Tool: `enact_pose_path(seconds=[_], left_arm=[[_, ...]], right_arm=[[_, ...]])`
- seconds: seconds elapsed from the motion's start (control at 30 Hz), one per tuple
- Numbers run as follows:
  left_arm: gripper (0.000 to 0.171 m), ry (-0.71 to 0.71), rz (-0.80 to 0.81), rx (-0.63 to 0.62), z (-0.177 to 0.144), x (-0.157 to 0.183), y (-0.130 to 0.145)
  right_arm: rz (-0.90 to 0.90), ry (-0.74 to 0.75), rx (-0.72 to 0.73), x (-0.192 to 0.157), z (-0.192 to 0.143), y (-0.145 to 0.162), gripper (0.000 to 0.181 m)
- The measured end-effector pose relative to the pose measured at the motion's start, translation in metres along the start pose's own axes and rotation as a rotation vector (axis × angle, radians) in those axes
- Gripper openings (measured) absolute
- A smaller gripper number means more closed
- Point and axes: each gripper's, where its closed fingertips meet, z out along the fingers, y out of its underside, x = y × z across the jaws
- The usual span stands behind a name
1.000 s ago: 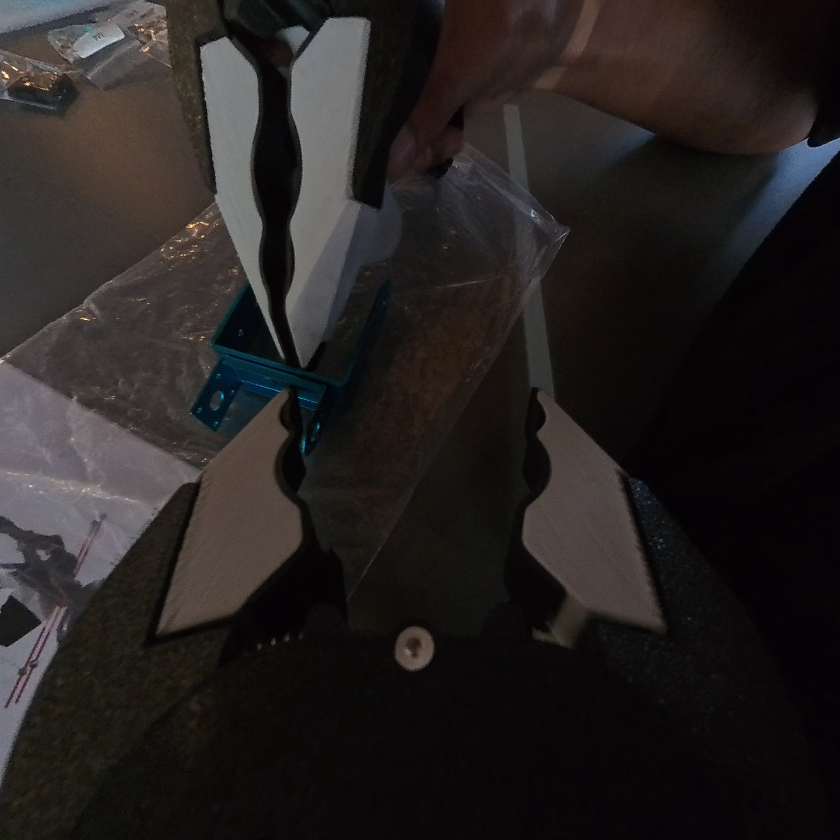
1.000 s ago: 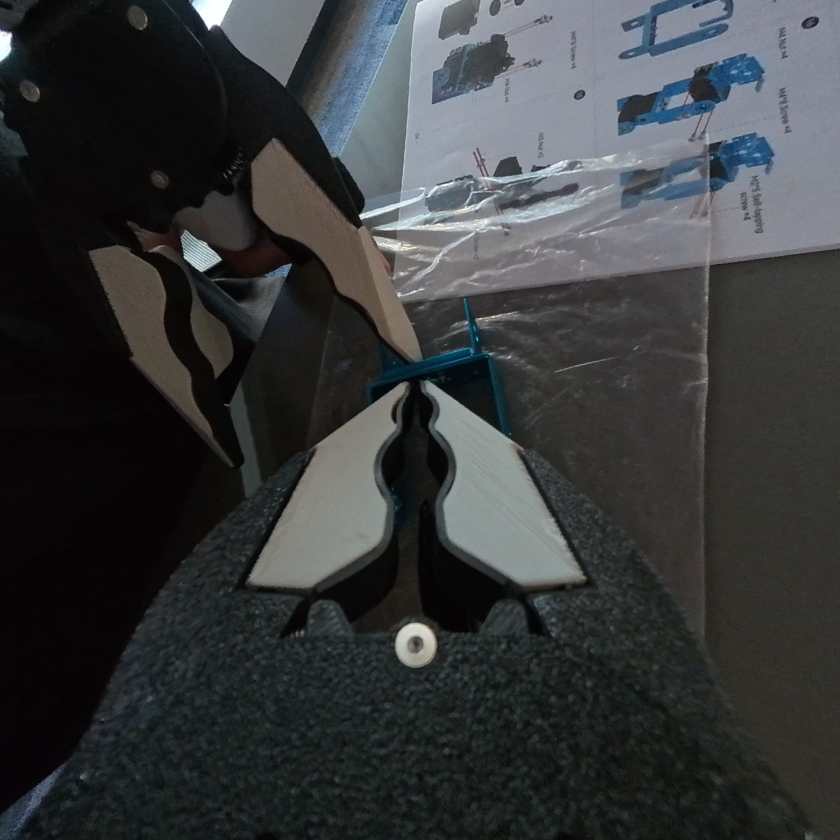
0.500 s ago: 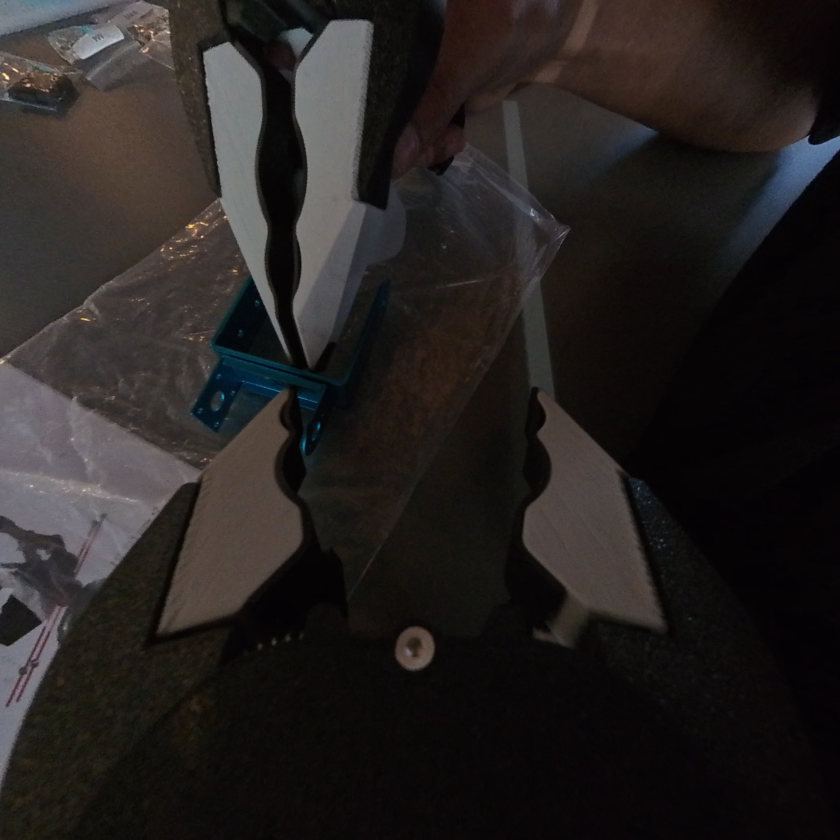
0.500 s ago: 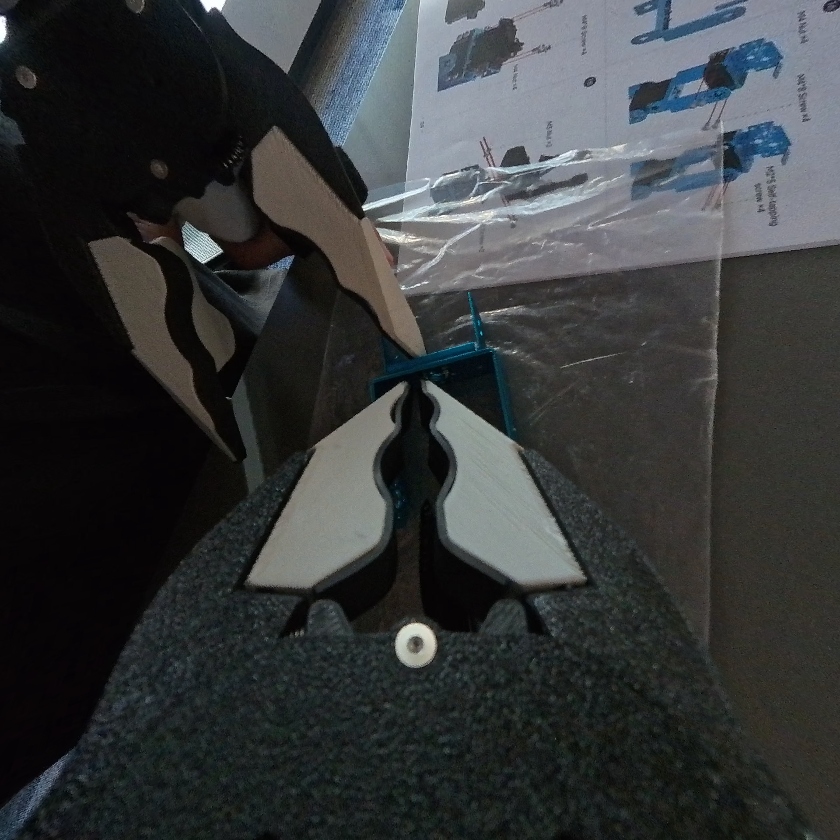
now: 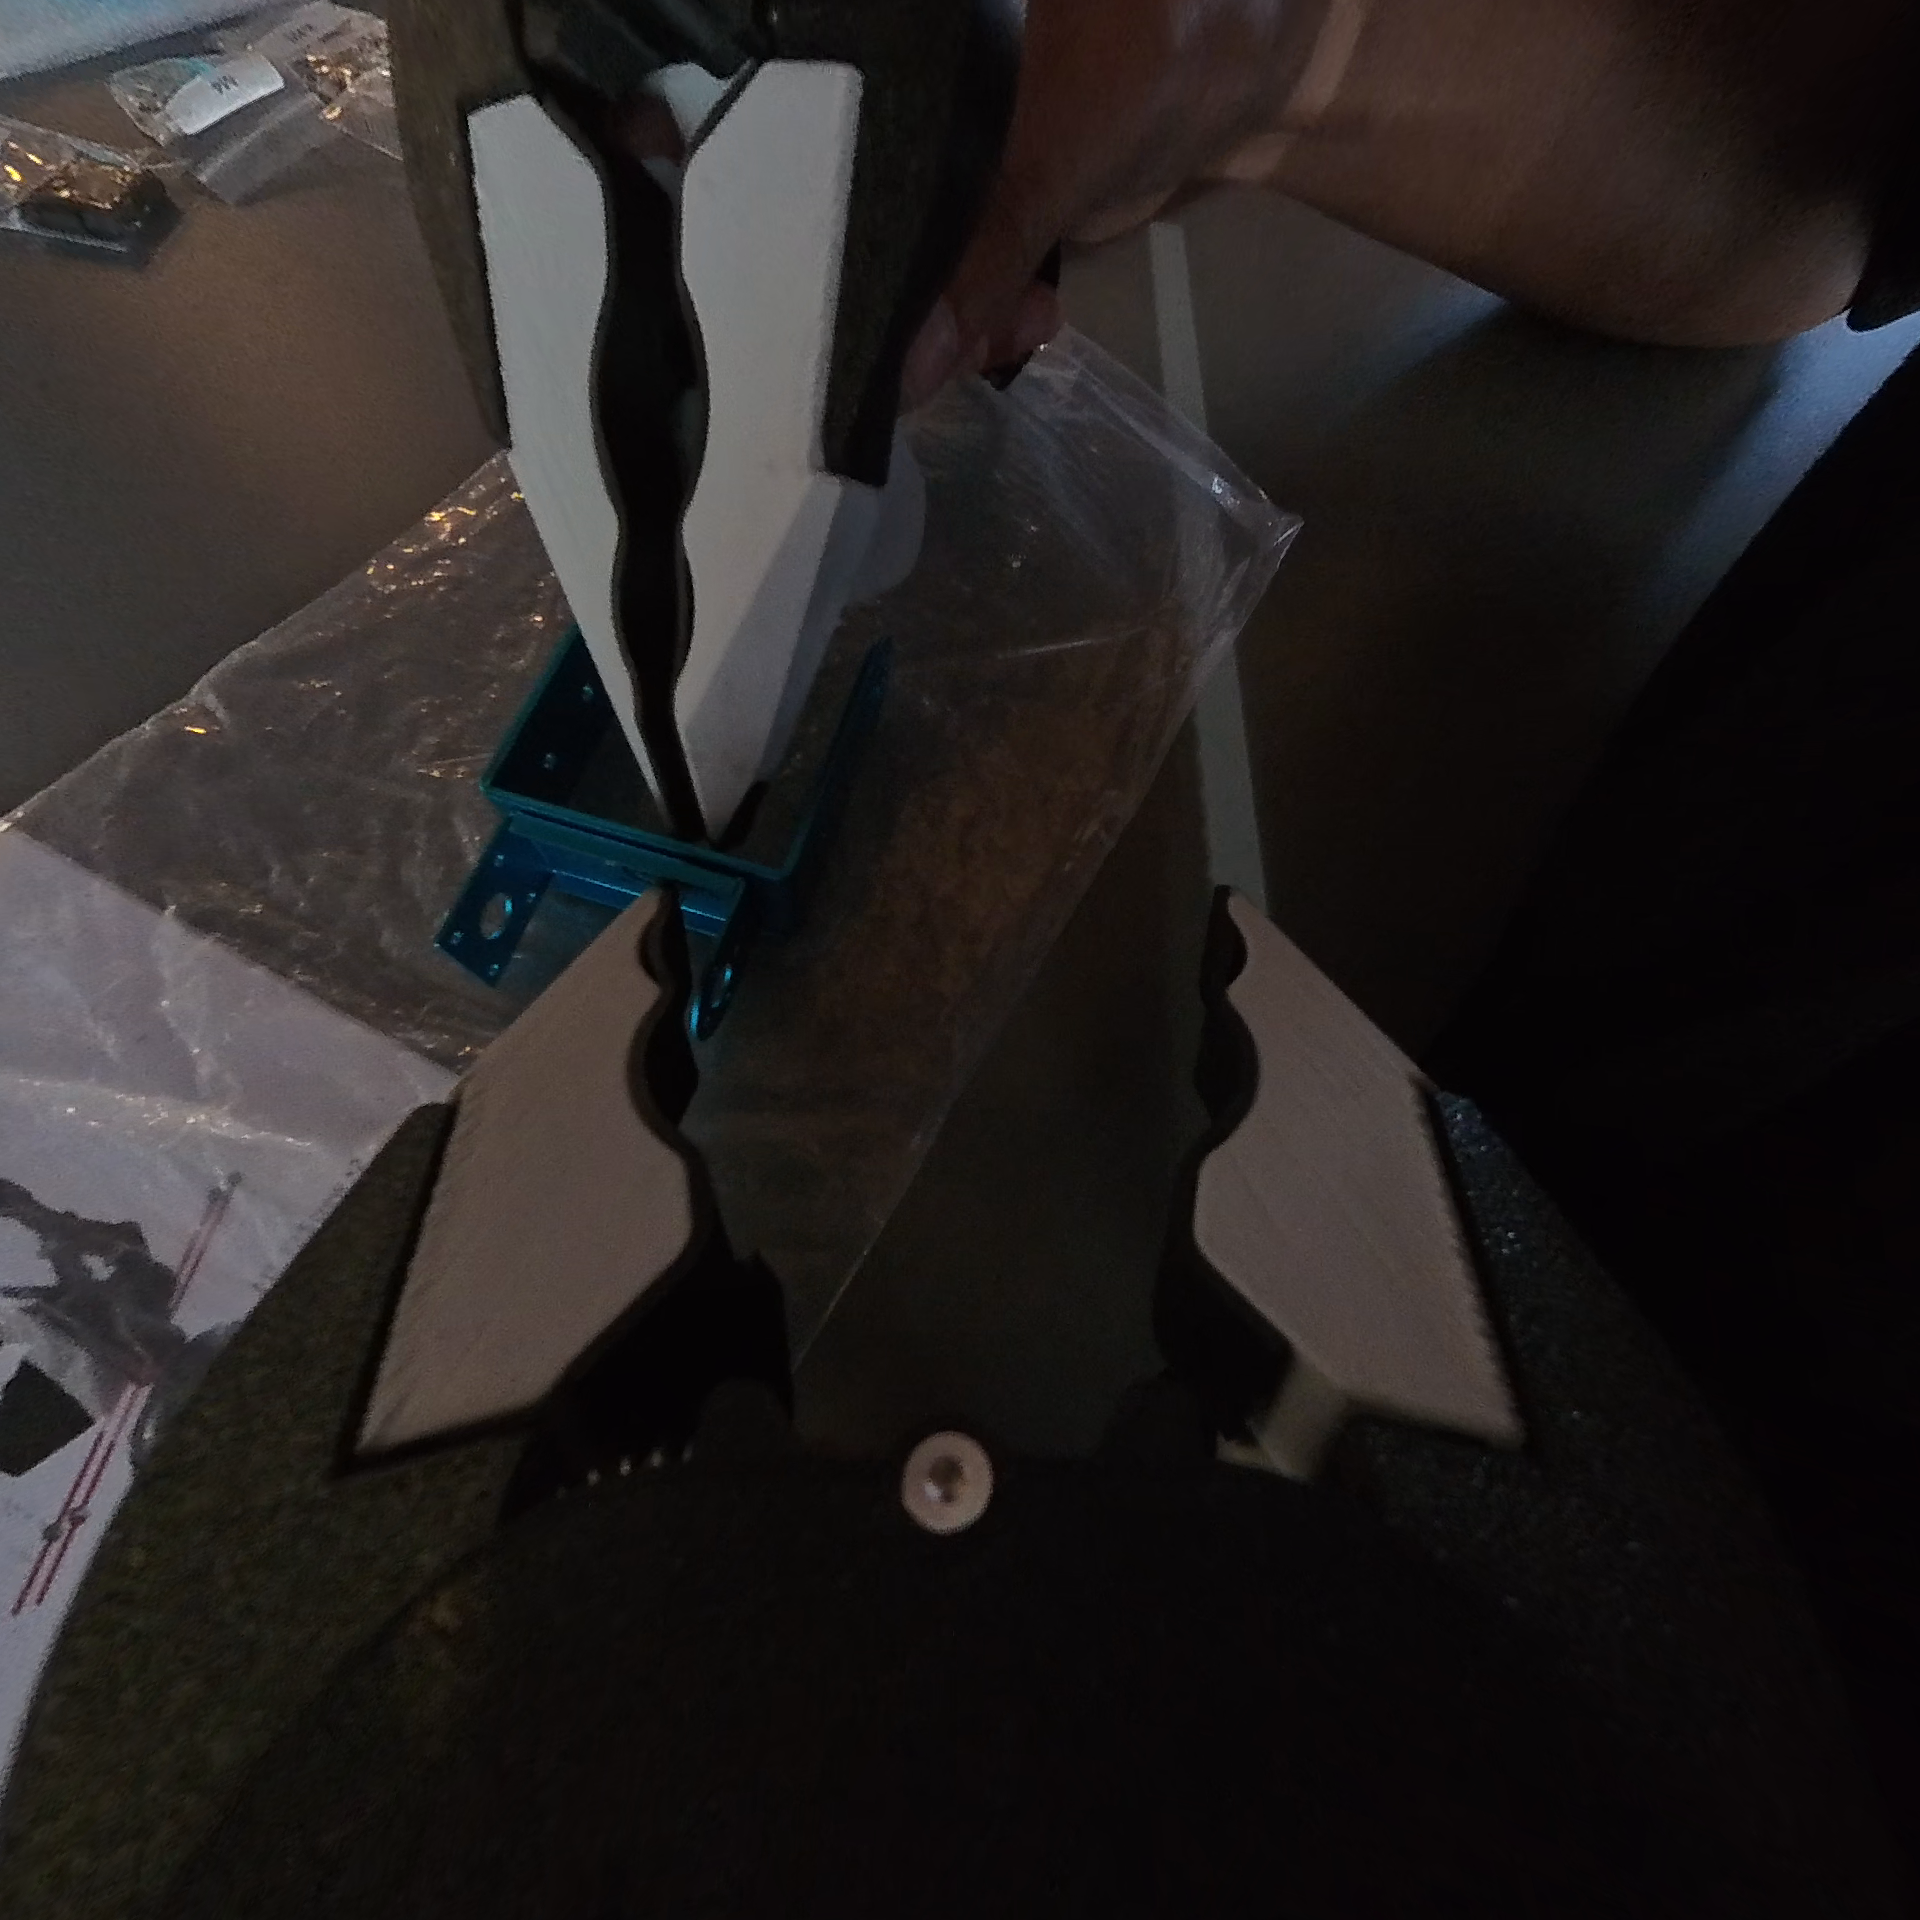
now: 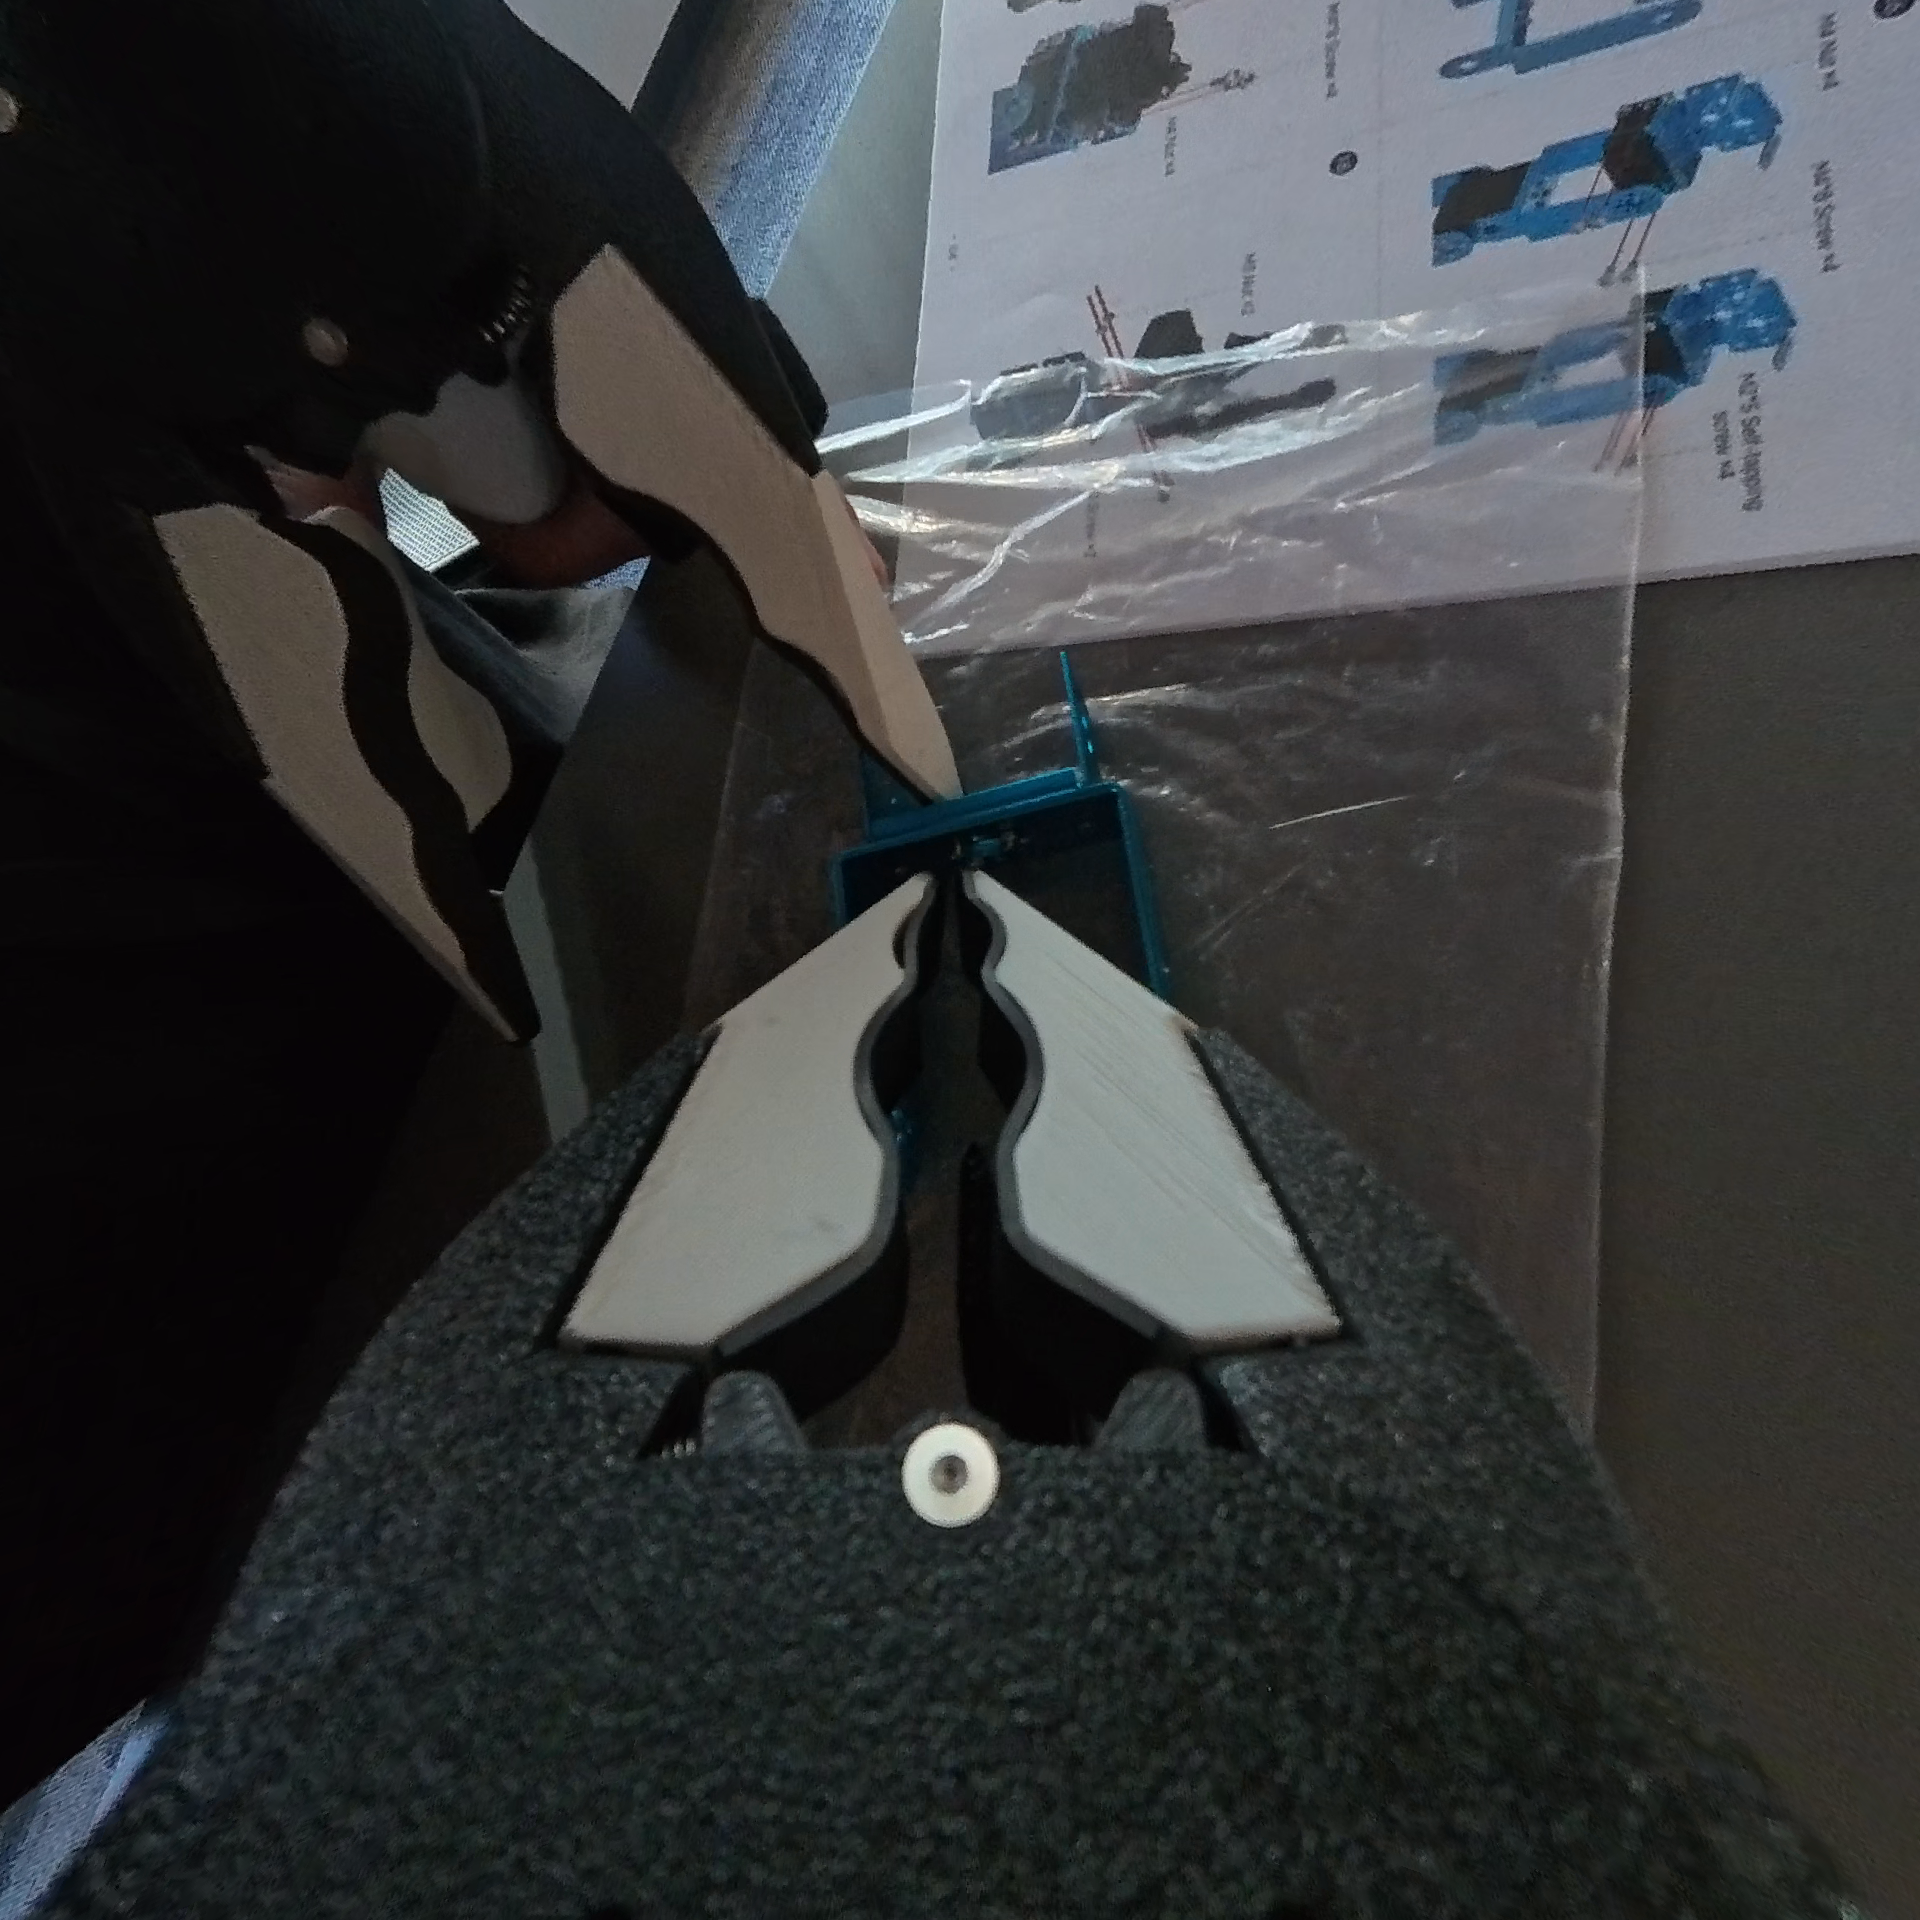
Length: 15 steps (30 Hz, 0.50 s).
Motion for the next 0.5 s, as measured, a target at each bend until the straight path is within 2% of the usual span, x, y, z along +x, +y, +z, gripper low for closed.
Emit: enact_pose_path(seconds=[0.2, 0.27, 0.37, 0.43, 0.5], left_arm=[[0.098, -0.004, 0.0, -0.001, -0.001, -0.001, 0.001], [0.099, -0.006, 0.002, -0.005, -0.003, -0.003, 0.002], [0.098, -0.008, 0.017, 0.016, -0.019, -0.01, 0.002], [0.092, 0.004, 0.013, 0.04, -0.032, -0.02, -0.001], [0.088, -0.043, 0.033, 0.03, -0.041, -0.04, -0.003]], right_arm=[[-0.04, 0.031, 0.008, 0.003, -0.009, -0.003, 0.004], [-0.097, 0.042, 0.021, 0.002, -0.018, -0.005, 0.011], [-0.192, 0.059, 0.025, 0.001, -0.03, -0.003, 0.035], [-0.238, 0.098, 0.005, 0.005, -0.034, 0.003, 0.056], [-0.283, 0.149, -0.011, 0.013, -0.032, 0.009, 0.084]])
